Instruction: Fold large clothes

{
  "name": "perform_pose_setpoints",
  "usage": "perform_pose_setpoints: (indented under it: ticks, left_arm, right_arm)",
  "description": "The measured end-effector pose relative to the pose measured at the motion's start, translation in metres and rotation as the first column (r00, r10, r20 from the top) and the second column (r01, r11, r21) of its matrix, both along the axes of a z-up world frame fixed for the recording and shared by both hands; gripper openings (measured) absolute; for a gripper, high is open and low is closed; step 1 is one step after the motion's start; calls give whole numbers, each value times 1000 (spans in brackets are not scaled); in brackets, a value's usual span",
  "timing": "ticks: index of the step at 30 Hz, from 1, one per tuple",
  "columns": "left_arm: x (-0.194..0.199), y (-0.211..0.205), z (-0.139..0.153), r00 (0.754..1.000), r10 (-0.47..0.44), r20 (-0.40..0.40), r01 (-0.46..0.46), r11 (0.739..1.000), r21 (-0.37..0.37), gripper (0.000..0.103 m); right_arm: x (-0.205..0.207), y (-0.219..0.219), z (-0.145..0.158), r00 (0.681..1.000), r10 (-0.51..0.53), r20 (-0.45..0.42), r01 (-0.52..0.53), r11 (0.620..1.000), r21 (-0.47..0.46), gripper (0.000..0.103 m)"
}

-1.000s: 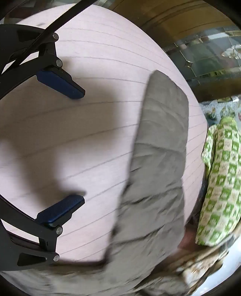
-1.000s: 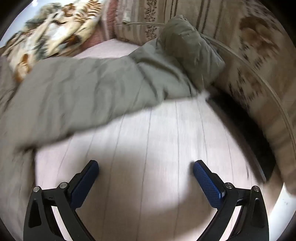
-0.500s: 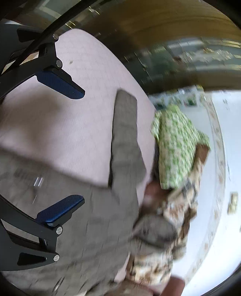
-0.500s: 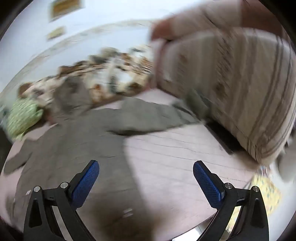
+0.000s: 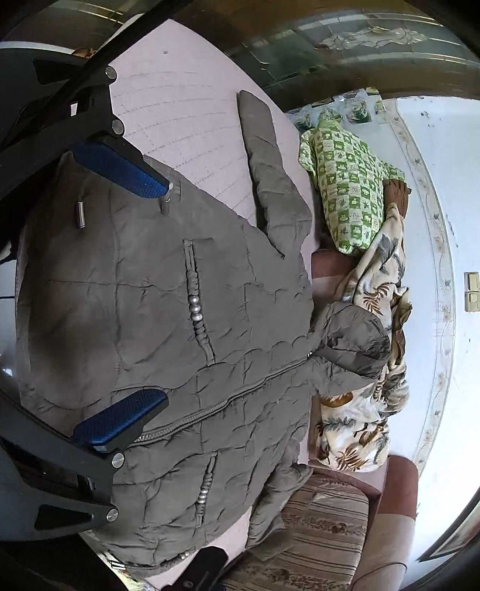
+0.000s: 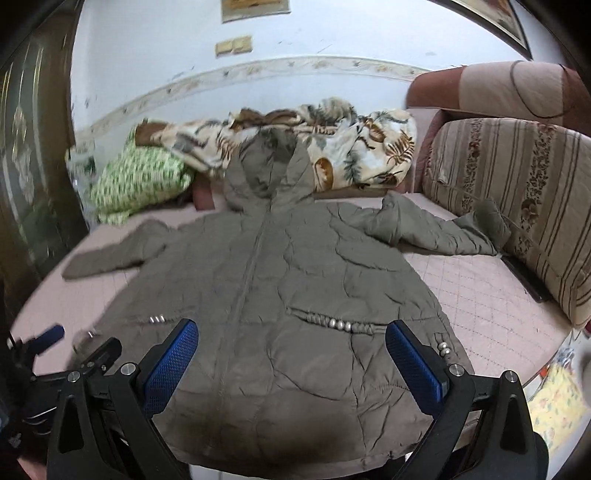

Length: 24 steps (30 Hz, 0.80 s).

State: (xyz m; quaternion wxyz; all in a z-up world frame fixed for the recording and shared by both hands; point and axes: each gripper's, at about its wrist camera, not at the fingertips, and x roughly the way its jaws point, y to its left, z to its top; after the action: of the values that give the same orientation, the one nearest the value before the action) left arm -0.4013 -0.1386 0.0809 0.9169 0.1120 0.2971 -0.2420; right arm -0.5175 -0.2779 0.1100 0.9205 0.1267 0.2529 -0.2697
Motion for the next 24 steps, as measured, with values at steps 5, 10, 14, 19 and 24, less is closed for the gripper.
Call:
perform_pose_setpoints:
  ticks: [5,10,14,19,24]
  left_arm:
    - [11,3,-12,1000,13,-21,-13,1000,-16,103]
    - [20,6,-22,999,26,-48,-27,999,-21,103]
    - [24,5,-24,997,21,-72,-23,999,-28,103]
    - [22,-1,-27,997,0,-72,0,1000,-7,103]
    - [21,-2,-26,998,1,-58,0,1000,4,103]
  right_arm:
    - [2,-1,-23,1000,-22,11,22,1000,13,103]
    - [3,-3,-40,1000,-1,2,1,1000,15,103]
    - [2,-6,-46,1000,16,-8,-15,1000,23,103]
    - [3,-9,-49,1000,26,-12,-25,999,40,103]
    - [7,-7,-51,999,36,-27,-35,998,44,103]
